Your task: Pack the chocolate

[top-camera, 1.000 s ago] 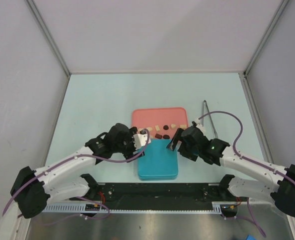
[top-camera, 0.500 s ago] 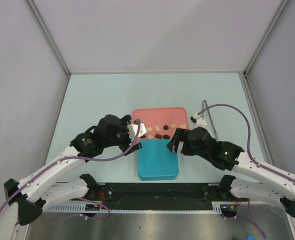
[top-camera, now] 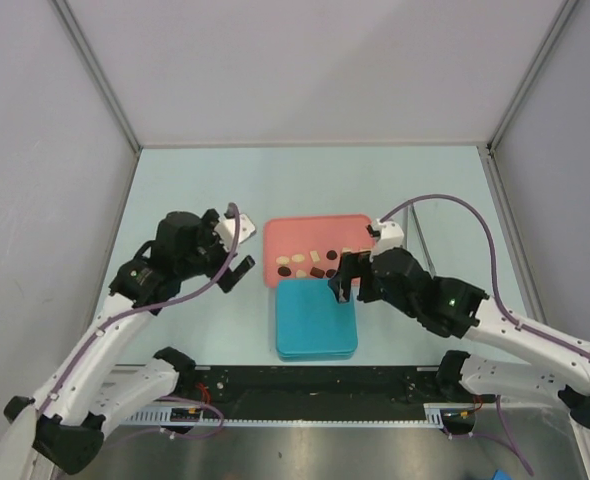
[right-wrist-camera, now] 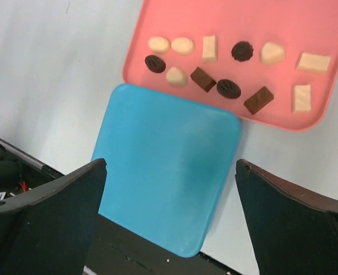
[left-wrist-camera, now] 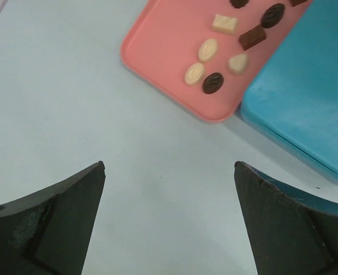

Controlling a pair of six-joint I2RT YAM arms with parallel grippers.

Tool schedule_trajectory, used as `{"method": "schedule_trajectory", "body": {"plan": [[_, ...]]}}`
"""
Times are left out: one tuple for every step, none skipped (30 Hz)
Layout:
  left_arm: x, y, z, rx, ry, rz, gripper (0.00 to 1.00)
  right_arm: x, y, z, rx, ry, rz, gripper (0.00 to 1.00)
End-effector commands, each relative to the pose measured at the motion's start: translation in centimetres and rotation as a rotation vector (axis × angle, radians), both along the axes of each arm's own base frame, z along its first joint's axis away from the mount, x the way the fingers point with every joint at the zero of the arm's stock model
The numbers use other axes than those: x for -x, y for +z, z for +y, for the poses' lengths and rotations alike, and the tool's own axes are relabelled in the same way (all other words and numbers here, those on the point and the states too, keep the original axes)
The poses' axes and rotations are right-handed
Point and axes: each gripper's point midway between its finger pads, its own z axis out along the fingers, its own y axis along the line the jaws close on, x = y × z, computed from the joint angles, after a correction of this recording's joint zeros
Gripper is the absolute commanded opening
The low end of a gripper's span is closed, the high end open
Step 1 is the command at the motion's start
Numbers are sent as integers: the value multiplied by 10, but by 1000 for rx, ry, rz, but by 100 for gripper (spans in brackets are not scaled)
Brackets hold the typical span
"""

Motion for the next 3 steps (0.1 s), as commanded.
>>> {"method": "schedule_trajectory", "body": {"plan": [[-11,22,12,93,73,9,100,-16,29,1,0,-11,-107,100],[-12,23,13,105,80,12,100,-18,27,1,15,-19,-105,100],[-13,23,15,111,91,12,100,-18,28,0,26,-17,-112,100]]}}
